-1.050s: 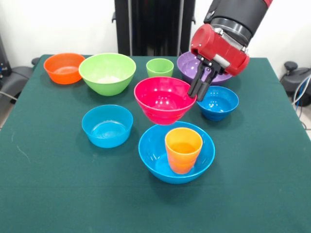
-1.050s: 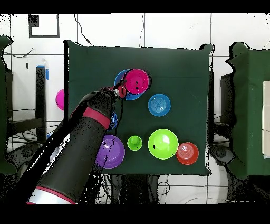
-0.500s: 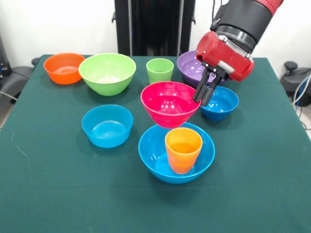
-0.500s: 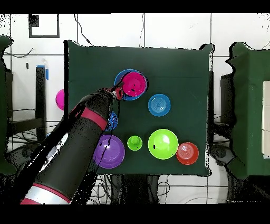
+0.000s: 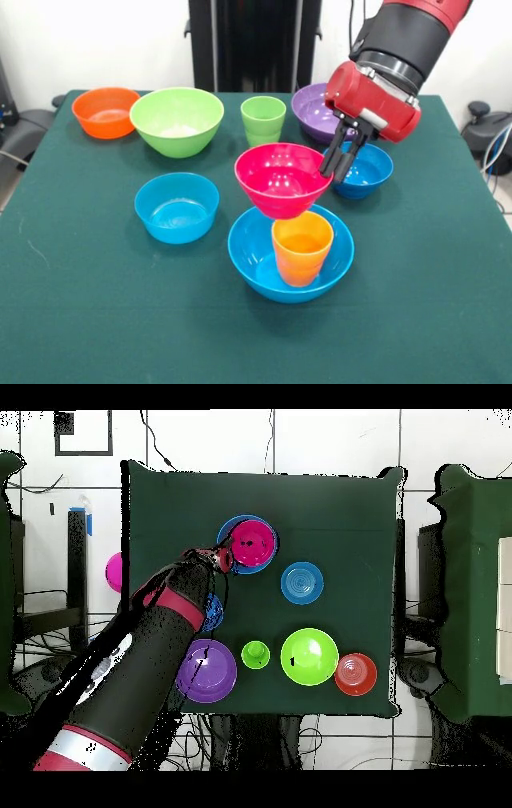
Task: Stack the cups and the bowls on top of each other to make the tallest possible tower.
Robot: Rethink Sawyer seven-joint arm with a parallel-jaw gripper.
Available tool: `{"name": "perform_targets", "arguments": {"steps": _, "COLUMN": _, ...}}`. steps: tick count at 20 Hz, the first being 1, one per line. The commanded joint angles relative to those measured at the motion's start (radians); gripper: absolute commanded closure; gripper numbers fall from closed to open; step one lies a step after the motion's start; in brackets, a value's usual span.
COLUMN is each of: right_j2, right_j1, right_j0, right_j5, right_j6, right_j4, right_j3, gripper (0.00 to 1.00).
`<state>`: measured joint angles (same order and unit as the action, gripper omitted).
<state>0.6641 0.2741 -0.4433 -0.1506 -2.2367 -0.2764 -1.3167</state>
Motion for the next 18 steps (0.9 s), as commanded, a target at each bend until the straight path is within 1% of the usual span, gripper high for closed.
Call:
{"name": "perform_targets", "arguments": {"steps": 1, "right_j2": -0.043, "right_j1": -0.092, "right_j0": -0.02, "right_j5": 0.089, "right_j6": -0.215, "right_j4": 0.101, "right_j3": 0.052, "gripper": 1.0}}
{"name": "perform_targets", "arguments": {"steps": 6, "right_j2": -0.029, "right_j1": -0.125, "right_j0": -0.021, "right_j5": 0.128, "right_j6": -0.202, "right_j4": 0.162, "right_j3": 0.048, "gripper": 1.0}}
{"name": "perform_targets", "arguments": {"steps": 10, "right_j2": -0.02, "right_j1": -0.164, "right_j0": -0.026, "right_j5": 0.173, "right_j6": -0.208, "right_j4": 0.228, "right_j3": 0.054, "gripper": 1.0}}
{"name": "perform_targets", "arguments": {"steps": 14, "right_j2": -0.011, "right_j1": -0.187, "right_j0": -0.034, "right_j5": 0.195, "right_j6": -0.2, "right_j4": 0.289, "right_j3": 0.053, "gripper": 1.0}}
{"name": "perform_targets", "arguments": {"steps": 18, "right_j2": -0.022, "right_j1": -0.186, "right_j0": -0.03, "right_j5": 0.208, "right_j6": -0.174, "right_j4": 0.314, "right_j3": 0.042, "gripper": 1.0}}
